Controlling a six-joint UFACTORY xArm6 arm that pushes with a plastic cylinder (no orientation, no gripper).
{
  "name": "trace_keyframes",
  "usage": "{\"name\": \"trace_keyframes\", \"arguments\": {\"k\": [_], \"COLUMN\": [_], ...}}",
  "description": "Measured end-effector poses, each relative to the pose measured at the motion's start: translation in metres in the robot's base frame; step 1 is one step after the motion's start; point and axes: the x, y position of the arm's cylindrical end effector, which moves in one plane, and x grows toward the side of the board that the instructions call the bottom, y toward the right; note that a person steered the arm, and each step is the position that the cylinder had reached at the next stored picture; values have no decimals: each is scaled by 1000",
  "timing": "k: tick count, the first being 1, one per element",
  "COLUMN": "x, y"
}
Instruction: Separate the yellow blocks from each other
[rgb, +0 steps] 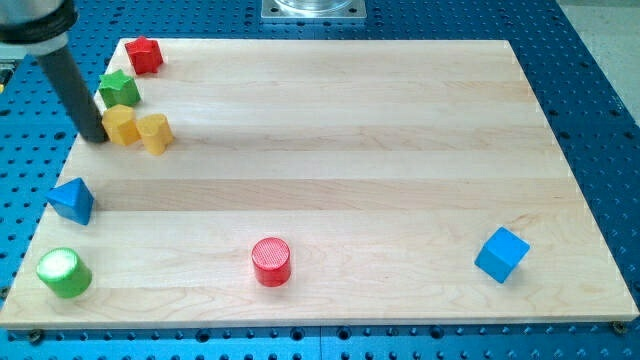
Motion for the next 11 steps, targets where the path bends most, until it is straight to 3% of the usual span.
{"name": "trace_keyframes", "arguments": {"k": [2, 3, 4, 5, 6, 8, 9, 10, 11], "x": [33, 49, 85, 49, 77, -32, -63, -93, -77], "y": [123, 82, 135, 205, 156, 75, 72, 70, 59]}}
